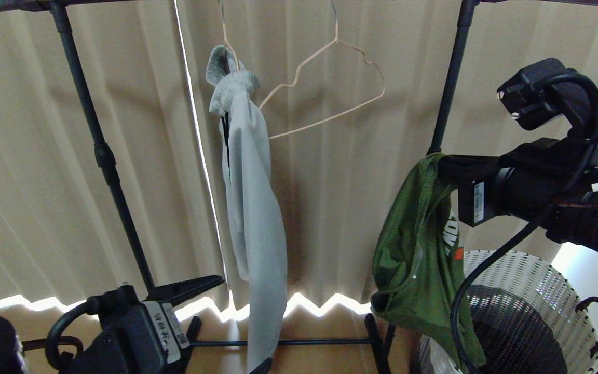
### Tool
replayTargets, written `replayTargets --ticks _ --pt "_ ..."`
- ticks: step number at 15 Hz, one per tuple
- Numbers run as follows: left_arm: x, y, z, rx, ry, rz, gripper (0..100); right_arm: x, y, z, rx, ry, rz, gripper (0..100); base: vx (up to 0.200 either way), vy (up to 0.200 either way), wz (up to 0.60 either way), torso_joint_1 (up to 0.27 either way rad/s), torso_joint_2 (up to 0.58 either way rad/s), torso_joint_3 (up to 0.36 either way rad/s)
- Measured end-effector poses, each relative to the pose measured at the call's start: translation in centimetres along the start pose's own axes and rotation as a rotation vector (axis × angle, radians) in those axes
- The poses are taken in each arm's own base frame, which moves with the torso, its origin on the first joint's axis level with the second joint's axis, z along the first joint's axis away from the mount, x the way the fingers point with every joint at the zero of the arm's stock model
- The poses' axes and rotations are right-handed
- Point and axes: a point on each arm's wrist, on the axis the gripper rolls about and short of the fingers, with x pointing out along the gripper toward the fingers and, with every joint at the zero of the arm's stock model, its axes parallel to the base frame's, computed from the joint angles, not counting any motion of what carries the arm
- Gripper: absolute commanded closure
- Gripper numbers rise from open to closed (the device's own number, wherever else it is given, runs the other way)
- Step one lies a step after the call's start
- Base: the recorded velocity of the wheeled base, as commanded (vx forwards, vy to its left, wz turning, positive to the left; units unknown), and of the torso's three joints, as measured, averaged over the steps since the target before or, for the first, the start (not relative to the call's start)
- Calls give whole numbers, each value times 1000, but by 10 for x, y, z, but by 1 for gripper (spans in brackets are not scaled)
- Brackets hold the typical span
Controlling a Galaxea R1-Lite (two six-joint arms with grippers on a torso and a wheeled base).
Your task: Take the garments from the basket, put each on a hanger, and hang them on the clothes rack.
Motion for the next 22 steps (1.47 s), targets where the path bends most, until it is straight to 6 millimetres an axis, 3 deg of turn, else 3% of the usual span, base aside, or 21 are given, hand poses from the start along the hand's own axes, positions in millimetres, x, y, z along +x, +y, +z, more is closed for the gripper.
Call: replayTargets --ticks 4,9,14,22 --pt "36 -17 20 -98 -4 -80 0 -7 8 5 9 -28 59 100 0 0 0 0 0 0" --pt "88 -32 31 -213 -40 -89 0 -12 15 8 33 -45 122 100 0 0 0 0 0 0" --pt "120 -29 13 -283 -69 -29 0 -17 15 9 51 -55 134 100 0 0 0 0 0 0" --pt "148 -27 -8 -323 -35 8 0 -19 15 9 82 -57 156 100 0 0 0 0 0 0"
